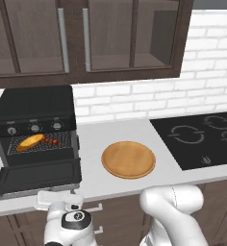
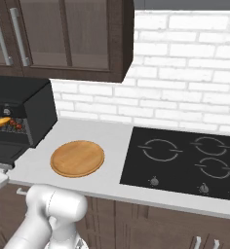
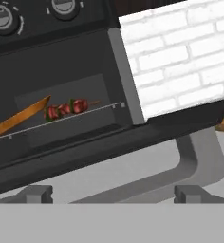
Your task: Pick up the kebab skewer and baguette bread, and place them inside the toaster oven. Close the toaster oven door and start by setting the timer.
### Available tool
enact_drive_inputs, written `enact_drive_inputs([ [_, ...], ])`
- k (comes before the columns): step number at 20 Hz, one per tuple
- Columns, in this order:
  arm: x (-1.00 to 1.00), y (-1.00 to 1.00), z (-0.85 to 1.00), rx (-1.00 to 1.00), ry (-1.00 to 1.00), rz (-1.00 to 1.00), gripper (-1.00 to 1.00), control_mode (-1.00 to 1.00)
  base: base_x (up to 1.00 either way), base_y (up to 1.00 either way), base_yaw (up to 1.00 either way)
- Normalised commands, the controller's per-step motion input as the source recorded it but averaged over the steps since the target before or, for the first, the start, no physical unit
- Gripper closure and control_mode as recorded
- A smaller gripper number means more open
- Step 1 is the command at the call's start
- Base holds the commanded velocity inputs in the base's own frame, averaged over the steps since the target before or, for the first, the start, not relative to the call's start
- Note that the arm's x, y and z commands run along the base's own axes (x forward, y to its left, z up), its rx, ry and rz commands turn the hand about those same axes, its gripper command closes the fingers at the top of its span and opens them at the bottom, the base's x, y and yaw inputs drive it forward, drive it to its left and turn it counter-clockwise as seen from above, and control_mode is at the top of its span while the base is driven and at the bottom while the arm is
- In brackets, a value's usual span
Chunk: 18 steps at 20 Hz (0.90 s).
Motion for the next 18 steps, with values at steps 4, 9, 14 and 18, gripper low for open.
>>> enact_drive_inputs([
  [4,0.39,0.00,0.73,0.05,-0.08,0.00,-1.00,-1.00,0.00,0.00,0.00],
  [9,0.57,-0.08,0.80,0.07,-0.05,0.00,-1.00,-1.00,0.00,0.00,0.00],
  [14,0.73,-0.17,0.85,0.09,-0.02,0.00,-1.00,-1.00,0.00,0.00,0.00],
  [18,0.84,-0.23,0.77,0.11,0.00,0.00,-1.00,-1.00,0.00,0.00,0.00],
])
